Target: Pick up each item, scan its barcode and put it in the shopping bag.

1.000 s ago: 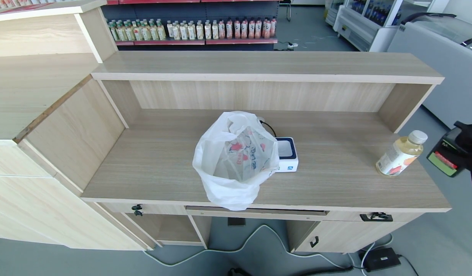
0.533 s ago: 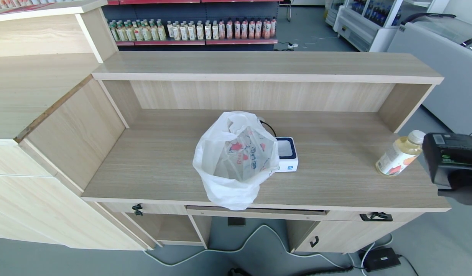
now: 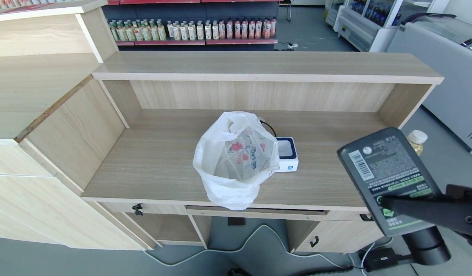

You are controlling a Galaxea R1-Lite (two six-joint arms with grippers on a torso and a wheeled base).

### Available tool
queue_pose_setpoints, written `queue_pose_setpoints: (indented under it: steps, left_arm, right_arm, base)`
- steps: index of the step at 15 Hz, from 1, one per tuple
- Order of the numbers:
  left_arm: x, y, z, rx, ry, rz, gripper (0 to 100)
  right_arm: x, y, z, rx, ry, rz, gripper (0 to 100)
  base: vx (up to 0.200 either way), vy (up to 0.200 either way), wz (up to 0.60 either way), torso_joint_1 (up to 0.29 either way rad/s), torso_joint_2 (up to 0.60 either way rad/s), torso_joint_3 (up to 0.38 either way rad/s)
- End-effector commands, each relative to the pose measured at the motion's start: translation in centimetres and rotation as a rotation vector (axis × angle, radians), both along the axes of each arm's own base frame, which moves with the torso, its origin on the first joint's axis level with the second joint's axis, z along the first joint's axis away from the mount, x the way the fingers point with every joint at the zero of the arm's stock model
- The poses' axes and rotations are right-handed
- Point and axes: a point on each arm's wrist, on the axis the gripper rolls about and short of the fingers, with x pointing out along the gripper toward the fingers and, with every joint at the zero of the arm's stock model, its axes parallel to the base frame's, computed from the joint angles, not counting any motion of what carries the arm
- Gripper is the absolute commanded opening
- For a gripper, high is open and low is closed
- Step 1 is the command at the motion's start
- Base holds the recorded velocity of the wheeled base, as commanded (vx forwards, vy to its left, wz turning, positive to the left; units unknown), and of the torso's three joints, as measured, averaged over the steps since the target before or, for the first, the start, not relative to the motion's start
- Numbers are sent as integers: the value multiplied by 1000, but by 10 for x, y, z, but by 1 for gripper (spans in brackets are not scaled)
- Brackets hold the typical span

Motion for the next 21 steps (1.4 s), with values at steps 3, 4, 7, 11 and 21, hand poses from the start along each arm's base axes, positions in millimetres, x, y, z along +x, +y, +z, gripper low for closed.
queue_pose_setpoints:
  steps: [3,4,7,11,21]
  left_arm:
    - [0,0,0,0,-1,1,100]
    - [0,0,0,0,-1,1,100]
    - [0,0,0,0,-1,1,100]
    - [0,0,0,0,-1,1,100]
    - [0,0,0,0,-1,1,100]
  right_arm:
    - [0,30,-2,-22,-21,219,0]
    - [-1,34,2,-8,-39,247,0]
    - [-6,35,10,35,-32,265,0]
    - [-12,36,11,43,-25,295,0]
    - [-23,34,15,78,9,326,0]
  base:
    - [0,0,0,0,0,0]
    - [0,0,0,0,0,0]
    - [0,0,0,0,0,0]
    - [0,0,0,0,0,0]
    - [0,0,0,0,0,0]
